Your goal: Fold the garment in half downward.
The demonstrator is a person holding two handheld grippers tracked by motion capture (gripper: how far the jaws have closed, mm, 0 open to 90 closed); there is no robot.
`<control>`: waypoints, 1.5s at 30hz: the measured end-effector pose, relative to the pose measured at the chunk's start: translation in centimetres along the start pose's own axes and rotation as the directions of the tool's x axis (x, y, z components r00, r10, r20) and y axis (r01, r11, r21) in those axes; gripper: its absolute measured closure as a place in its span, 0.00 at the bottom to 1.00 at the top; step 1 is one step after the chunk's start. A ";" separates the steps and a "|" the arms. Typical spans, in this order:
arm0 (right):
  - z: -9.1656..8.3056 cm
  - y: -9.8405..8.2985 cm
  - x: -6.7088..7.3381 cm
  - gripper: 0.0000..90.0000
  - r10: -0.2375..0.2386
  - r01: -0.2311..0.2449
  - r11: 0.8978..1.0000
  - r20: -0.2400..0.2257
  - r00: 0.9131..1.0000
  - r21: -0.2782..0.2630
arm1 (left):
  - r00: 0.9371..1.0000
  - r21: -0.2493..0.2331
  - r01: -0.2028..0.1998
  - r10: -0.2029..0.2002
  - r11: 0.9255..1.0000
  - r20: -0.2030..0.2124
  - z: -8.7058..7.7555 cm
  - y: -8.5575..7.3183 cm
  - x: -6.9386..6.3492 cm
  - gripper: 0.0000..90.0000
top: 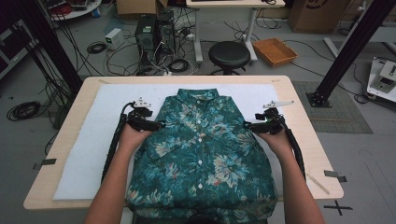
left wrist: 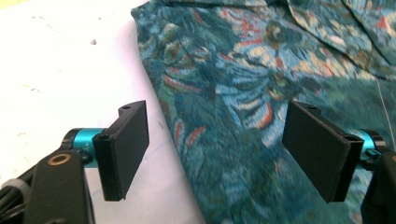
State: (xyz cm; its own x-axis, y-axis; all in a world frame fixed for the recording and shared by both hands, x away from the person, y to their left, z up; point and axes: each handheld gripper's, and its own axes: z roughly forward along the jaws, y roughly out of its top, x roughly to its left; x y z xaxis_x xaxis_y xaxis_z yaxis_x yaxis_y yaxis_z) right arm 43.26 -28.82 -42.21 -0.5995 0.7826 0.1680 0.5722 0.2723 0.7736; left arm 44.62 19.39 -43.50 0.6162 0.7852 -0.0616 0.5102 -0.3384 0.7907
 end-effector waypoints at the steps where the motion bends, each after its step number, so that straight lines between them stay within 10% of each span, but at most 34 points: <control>1: 0.0 0.0 0.0 0.27 0.000 0.000 1.000 0.000 1.000 0.000 | 1.000 0.005 0.005 -0.005 1.000 0.001 0.2 -0.1 0.1 0.25; 16: 2.9 -0.2 -0.8 0.51 0.013 -0.015 0.996 0.024 1.000 0.082 | 0.999 0.074 0.011 -0.008 0.997 -0.039 1.3 -0.8 0.5 0.30; 27: 3.3 -0.3 -0.7 0.94 -0.029 0.027 0.993 0.014 0.999 0.112 | 1.000 0.094 -0.013 0.015 0.996 -0.023 0.7 -0.6 0.0 0.74; 33: 3.2 -0.3 -0.7 0.98 -0.043 0.041 0.993 0.010 0.999 0.115 | 0.999 0.094 -0.046 0.045 0.995 0.014 0.8 -0.5 -0.6 0.95; 45: 1.7 0.5 -1.3 0.99 -0.079 0.075 0.993 0.042 0.996 0.087 | 0.999 0.029 -0.038 0.038 0.999 0.007 1.6 0.0 -0.8 0.96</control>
State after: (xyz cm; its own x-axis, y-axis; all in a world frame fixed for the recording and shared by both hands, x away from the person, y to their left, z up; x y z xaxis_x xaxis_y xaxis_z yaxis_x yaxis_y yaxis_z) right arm 45.26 -28.74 -43.14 -0.6187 0.7816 0.0800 0.5719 0.3781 0.7280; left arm 45.09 17.96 -44.38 0.6388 0.7685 -0.0359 0.5039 -0.3827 0.7744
